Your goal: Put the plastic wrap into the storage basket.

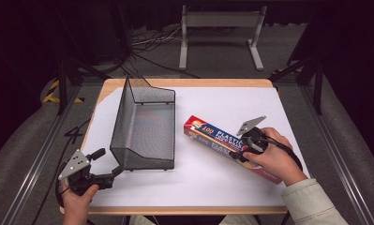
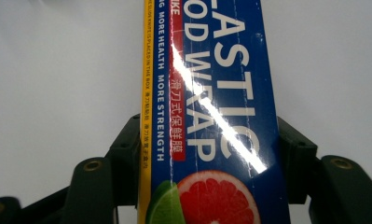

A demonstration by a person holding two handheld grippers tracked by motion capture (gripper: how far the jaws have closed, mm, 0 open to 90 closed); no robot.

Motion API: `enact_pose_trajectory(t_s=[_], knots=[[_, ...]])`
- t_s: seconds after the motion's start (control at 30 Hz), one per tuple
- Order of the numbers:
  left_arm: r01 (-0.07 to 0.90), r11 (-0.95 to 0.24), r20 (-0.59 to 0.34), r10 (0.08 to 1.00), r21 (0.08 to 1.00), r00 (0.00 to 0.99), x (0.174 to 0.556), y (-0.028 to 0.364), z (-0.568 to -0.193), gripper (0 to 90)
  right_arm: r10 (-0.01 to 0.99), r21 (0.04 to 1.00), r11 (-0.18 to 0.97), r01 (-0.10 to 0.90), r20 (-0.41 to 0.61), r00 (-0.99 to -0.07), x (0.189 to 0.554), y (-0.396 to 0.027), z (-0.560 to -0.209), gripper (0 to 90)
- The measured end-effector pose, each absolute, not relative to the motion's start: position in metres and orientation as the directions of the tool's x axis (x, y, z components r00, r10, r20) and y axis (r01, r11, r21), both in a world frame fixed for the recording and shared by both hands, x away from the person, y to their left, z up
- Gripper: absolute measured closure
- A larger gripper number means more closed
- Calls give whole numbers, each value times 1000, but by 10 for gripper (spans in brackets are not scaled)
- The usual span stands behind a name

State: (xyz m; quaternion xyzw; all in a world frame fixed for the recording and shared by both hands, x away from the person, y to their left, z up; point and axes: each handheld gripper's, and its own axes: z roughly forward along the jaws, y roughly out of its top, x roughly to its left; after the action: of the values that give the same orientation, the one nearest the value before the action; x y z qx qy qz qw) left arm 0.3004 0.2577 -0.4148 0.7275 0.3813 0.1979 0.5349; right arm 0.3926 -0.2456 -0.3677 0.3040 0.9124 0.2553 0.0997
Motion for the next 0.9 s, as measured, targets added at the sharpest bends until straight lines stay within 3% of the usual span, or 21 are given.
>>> enact_pose_trajectory(t_s=[0.9], knots=[[346,-135,-121,769,929,627,300,259,-415,86,649,573,627,528,-9,-761,403,-223,-308,406]])
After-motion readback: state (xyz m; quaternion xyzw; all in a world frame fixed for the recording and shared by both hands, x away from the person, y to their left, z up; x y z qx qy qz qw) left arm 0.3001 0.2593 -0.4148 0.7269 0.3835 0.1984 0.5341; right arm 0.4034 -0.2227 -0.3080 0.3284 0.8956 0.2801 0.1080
